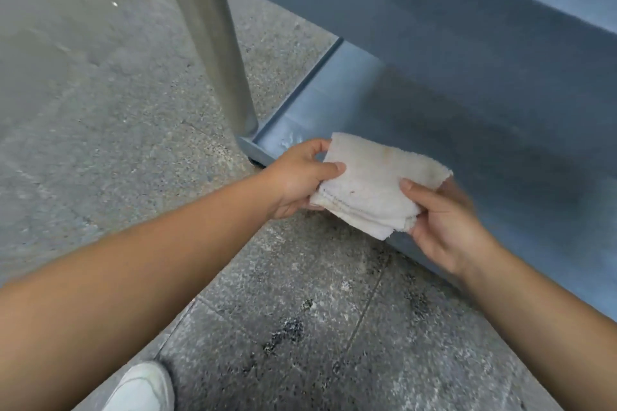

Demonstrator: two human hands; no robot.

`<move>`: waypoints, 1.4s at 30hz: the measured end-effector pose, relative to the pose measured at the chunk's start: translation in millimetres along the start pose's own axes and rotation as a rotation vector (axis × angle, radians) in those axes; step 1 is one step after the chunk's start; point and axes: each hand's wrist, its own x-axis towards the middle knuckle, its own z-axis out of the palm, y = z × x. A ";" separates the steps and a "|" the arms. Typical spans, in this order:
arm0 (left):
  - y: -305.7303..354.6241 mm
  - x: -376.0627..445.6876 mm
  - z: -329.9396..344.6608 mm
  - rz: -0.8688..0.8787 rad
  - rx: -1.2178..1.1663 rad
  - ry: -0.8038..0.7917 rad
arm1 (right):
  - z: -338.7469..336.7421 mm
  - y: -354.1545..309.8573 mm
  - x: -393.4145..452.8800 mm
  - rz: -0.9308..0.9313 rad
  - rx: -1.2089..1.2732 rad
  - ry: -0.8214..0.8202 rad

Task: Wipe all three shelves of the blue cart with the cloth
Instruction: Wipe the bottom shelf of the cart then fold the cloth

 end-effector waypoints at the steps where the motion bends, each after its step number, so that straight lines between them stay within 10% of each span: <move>1: -2.4 10.4 0.7 0.011 0.008 0.006 | -2.7 1.8 9.8 -0.015 0.000 0.004; 16: 12.6 73.6 -65.8 0.132 0.426 0.276 | 53.0 50.4 111.8 -0.066 -0.317 0.225; 24: 23.4 79.3 -73.5 0.287 1.130 0.358 | 67.2 49.1 134.9 -0.125 -0.764 0.389; 34: 6.1 21.0 -92.7 0.638 1.012 0.345 | 68.2 39.3 134.1 -0.221 -1.342 0.509; 42: -5.1 -9.4 -99.7 0.992 1.085 0.609 | 87.5 38.2 144.8 -0.702 -2.063 -0.203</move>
